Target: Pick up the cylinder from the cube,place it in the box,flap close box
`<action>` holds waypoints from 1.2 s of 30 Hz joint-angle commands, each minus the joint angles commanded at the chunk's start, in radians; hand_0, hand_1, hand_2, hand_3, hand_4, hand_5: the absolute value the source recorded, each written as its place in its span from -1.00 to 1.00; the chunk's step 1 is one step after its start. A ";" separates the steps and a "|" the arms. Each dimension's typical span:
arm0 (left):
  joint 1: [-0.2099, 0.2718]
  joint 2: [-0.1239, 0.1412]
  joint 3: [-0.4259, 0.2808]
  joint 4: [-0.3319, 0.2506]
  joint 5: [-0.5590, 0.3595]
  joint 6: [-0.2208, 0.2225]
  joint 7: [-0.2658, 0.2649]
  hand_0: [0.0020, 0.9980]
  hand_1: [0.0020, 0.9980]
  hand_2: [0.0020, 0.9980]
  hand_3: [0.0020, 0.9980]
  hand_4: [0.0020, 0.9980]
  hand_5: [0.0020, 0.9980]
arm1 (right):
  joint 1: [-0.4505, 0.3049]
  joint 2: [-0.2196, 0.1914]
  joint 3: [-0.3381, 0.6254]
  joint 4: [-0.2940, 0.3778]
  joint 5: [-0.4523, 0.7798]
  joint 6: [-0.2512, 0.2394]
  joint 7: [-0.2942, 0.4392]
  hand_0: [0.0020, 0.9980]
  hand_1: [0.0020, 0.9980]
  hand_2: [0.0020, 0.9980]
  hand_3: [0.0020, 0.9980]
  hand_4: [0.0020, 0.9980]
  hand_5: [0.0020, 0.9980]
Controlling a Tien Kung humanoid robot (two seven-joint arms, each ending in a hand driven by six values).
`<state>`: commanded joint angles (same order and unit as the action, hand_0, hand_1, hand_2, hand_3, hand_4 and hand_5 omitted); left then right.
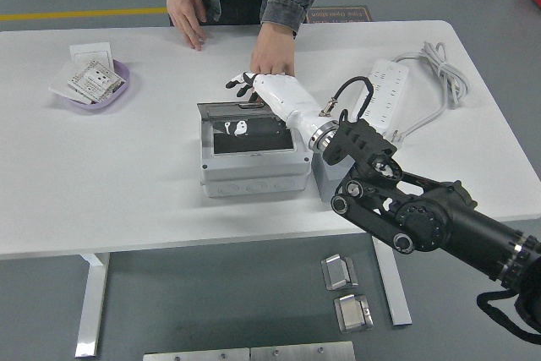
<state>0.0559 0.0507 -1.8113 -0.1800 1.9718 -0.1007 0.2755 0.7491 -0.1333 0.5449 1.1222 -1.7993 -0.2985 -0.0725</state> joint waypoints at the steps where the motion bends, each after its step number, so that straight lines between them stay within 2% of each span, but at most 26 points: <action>1: 0.001 0.000 0.000 0.000 0.000 0.000 0.000 0.38 0.37 0.22 0.43 0.42 -0.10 | -0.003 -0.004 -0.005 0.016 -0.007 0.001 -0.003 -0.23 0.04 0.34 0.52 0.89 0.44; 7: 0.002 -0.002 0.000 0.000 0.000 0.000 0.000 0.38 0.37 0.22 0.43 0.42 -0.10 | -0.011 -0.017 -0.017 0.063 -0.025 0.005 -0.015 -0.27 0.01 0.34 0.52 0.89 0.44; 16: 0.003 -0.005 -0.005 0.000 0.002 0.001 0.000 0.38 0.37 0.22 0.43 0.42 -0.11 | -0.031 -0.024 -0.008 0.065 -0.035 0.007 -0.018 -0.28 -0.01 0.33 0.54 0.88 0.43; 22: 0.012 -0.008 -0.009 0.000 -0.001 0.004 0.000 0.38 0.37 0.22 0.42 0.42 -0.11 | -0.092 -0.044 0.088 0.099 -0.086 0.018 -0.022 -0.29 -0.02 0.34 0.54 0.87 0.42; 29: 0.028 -0.014 -0.023 0.000 0.002 0.008 -0.002 0.38 0.37 0.22 0.42 0.42 -0.11 | -0.191 -0.082 0.233 0.206 -0.145 0.033 -0.027 -0.29 -0.02 0.34 0.53 0.87 0.41; 36: 0.029 -0.016 -0.028 0.000 0.001 0.011 -0.007 0.38 0.37 0.22 0.42 0.42 -0.11 | -0.250 -0.116 0.373 0.291 -0.141 0.014 -0.002 -0.30 -0.04 0.31 0.51 0.87 0.41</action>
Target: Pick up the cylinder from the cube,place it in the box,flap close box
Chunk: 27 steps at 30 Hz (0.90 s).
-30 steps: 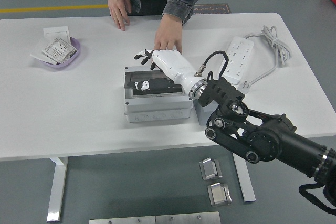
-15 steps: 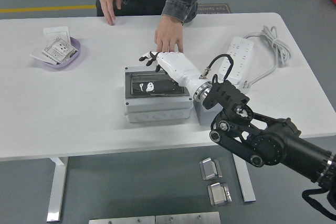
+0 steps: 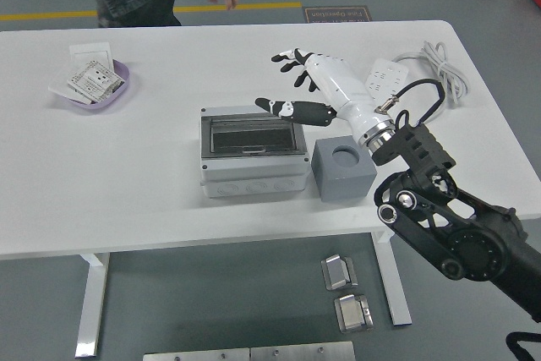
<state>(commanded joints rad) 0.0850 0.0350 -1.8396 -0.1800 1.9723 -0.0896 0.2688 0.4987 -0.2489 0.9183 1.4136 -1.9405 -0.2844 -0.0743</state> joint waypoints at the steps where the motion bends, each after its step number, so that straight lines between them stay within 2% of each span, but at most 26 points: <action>1: -0.001 0.000 0.001 0.000 -0.002 0.000 -0.001 0.38 0.37 0.22 0.42 0.42 -0.11 | -0.003 -0.003 0.018 0.004 0.008 -0.003 0.006 -0.30 -0.04 0.31 0.51 0.87 0.41; 4: -0.004 -0.002 0.004 0.000 -0.007 0.001 -0.002 0.38 0.37 0.22 0.42 0.42 -0.12 | -0.006 -0.015 0.063 0.007 0.049 -0.007 0.029 -0.27 -0.04 0.29 0.47 0.87 0.42; 8: -0.007 -0.003 0.006 0.000 -0.011 0.001 -0.003 0.38 0.37 0.22 0.42 0.42 -0.12 | 0.002 -0.036 0.092 -0.022 0.132 -0.007 0.057 -0.27 -0.04 0.29 0.47 0.87 0.42; 9: -0.007 -0.003 0.006 0.000 -0.011 0.001 -0.003 0.38 0.37 0.22 0.42 0.42 -0.12 | 0.006 -0.039 0.097 -0.034 0.154 -0.007 0.059 -0.27 -0.04 0.29 0.47 0.87 0.42; 10: -0.008 -0.003 0.006 0.000 -0.010 0.000 -0.003 0.38 0.37 0.22 0.42 0.42 -0.12 | 0.012 -0.043 0.101 -0.054 0.179 -0.006 0.057 -0.13 0.00 0.27 0.42 0.88 0.42; 15: -0.010 0.000 0.001 0.000 -0.002 -0.001 -0.003 0.38 0.37 0.22 0.42 0.42 -0.12 | 0.056 -0.035 0.128 -0.150 0.232 0.010 0.037 -0.13 0.00 0.27 0.42 0.88 0.42; 16: -0.010 0.000 0.000 0.000 0.001 -0.001 -0.003 0.38 0.37 0.22 0.42 0.42 -0.12 | 0.066 -0.027 0.140 -0.168 0.218 0.017 0.026 0.15 0.13 0.28 0.40 0.88 0.42; 21: -0.007 0.004 -0.009 0.000 0.015 -0.002 -0.001 0.38 0.37 0.22 0.42 0.42 -0.12 | 0.124 0.045 0.201 -0.247 0.106 0.062 -0.055 0.15 0.13 0.28 0.40 0.88 0.42; 22: -0.006 0.004 -0.011 0.000 0.019 -0.002 -0.001 0.38 0.37 0.22 0.42 0.42 -0.12 | 0.137 0.068 0.209 -0.259 0.076 0.069 -0.073 0.25 0.24 0.31 0.42 0.88 0.42; 27: -0.005 0.006 -0.009 0.000 0.018 -0.003 0.000 0.38 0.37 0.22 0.42 0.42 -0.12 | 0.177 0.174 0.202 -0.302 -0.072 0.090 -0.133 0.25 0.24 0.31 0.42 0.88 0.42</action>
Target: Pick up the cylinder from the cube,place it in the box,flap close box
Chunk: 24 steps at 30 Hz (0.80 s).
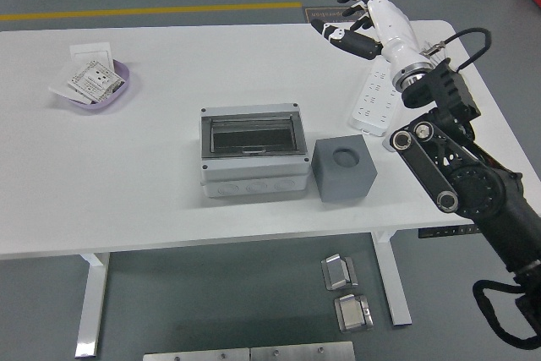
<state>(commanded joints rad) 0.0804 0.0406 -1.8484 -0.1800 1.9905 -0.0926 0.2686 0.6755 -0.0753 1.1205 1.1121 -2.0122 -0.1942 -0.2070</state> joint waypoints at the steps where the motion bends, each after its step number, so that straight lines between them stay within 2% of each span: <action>1: 0.000 0.000 0.001 0.000 -0.001 0.000 0.000 0.38 0.37 0.22 0.42 0.42 -0.12 | 0.004 0.019 -0.007 -0.006 -0.026 0.001 -0.008 0.37 0.30 0.34 0.45 0.86 0.42; 4: 0.000 -0.001 0.005 0.000 -0.004 -0.001 0.001 0.38 0.37 0.22 0.42 0.42 -0.12 | 0.013 0.075 -0.037 -0.018 -0.113 0.008 -0.033 0.37 0.30 0.34 0.45 0.86 0.42; 11: 0.004 0.004 0.001 0.000 0.001 -0.001 0.004 0.38 0.37 0.22 0.42 0.42 -0.12 | 0.040 0.075 -0.130 -0.023 -0.257 0.018 -0.055 0.38 0.31 0.34 0.46 0.82 0.42; 14: 0.004 0.006 0.001 0.000 0.003 -0.001 0.004 0.38 0.37 0.22 0.42 0.41 -0.12 | 0.049 0.075 -0.167 -0.020 -0.257 0.021 -0.056 0.39 0.31 0.34 0.46 0.76 0.38; 24: 0.002 0.007 0.001 0.000 0.003 -0.002 0.005 0.38 0.37 0.22 0.42 0.41 -0.12 | 0.054 0.075 -0.268 -0.020 -0.257 0.022 -0.057 0.40 0.31 0.34 0.46 0.75 0.37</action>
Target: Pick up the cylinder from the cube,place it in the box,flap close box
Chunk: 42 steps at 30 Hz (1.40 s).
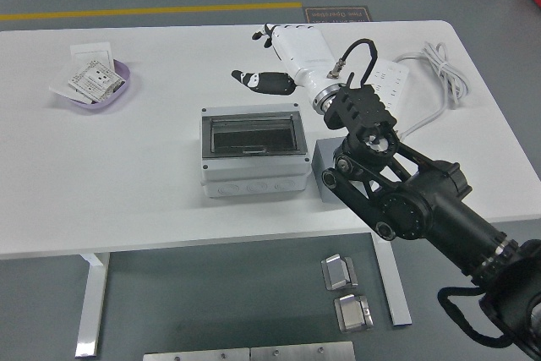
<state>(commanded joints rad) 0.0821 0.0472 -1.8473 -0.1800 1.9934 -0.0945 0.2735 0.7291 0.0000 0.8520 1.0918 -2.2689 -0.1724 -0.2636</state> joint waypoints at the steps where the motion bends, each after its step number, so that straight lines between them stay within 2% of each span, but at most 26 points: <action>1: 0.000 0.000 0.000 0.000 0.000 0.000 0.000 0.38 0.37 0.22 0.42 0.41 -0.12 | 0.000 0.000 -0.010 0.002 0.000 -0.001 0.001 0.40 0.31 0.34 0.46 0.75 0.37; 11: 0.002 0.002 0.005 0.000 -0.005 -0.001 0.000 0.38 0.37 0.22 0.42 0.41 -0.12 | -0.002 0.000 -0.112 0.037 0.029 -0.011 0.022 0.40 0.31 0.34 0.46 0.75 0.39; 19: 0.000 0.004 0.008 0.000 -0.006 -0.001 0.000 0.38 0.37 0.22 0.42 0.41 -0.12 | 0.005 0.000 -0.151 0.049 0.032 -0.017 0.024 0.39 0.31 0.35 0.46 0.71 0.36; 20: 0.000 0.004 0.008 0.000 -0.006 -0.001 0.001 0.38 0.37 0.22 0.42 0.41 -0.12 | 0.005 0.000 -0.152 0.048 0.030 -0.018 0.024 0.40 0.31 0.34 0.46 0.66 0.31; 29: 0.001 0.003 0.006 0.000 -0.005 -0.001 0.001 0.38 0.37 0.22 0.42 0.41 -0.12 | 0.003 0.000 -0.112 0.040 0.021 -0.021 0.022 0.39 0.32 0.34 0.46 0.66 0.30; 37: 0.003 -0.001 0.002 0.000 -0.008 0.001 0.002 0.38 0.37 0.22 0.42 0.41 -0.12 | -0.001 0.000 -0.062 0.054 0.065 -0.032 0.030 0.39 0.31 0.34 0.46 0.66 0.30; 42: 0.001 -0.002 0.006 0.000 -0.019 0.003 0.001 0.38 0.37 0.22 0.42 0.41 -0.12 | -0.007 -0.049 -0.045 0.083 0.082 -0.041 0.041 0.39 0.31 0.34 0.46 0.66 0.30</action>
<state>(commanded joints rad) 0.0835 0.0450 -1.8412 -0.1800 1.9739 -0.0913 0.2742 0.7219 -0.0491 0.8066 1.1752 -2.1869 -0.2132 -0.2222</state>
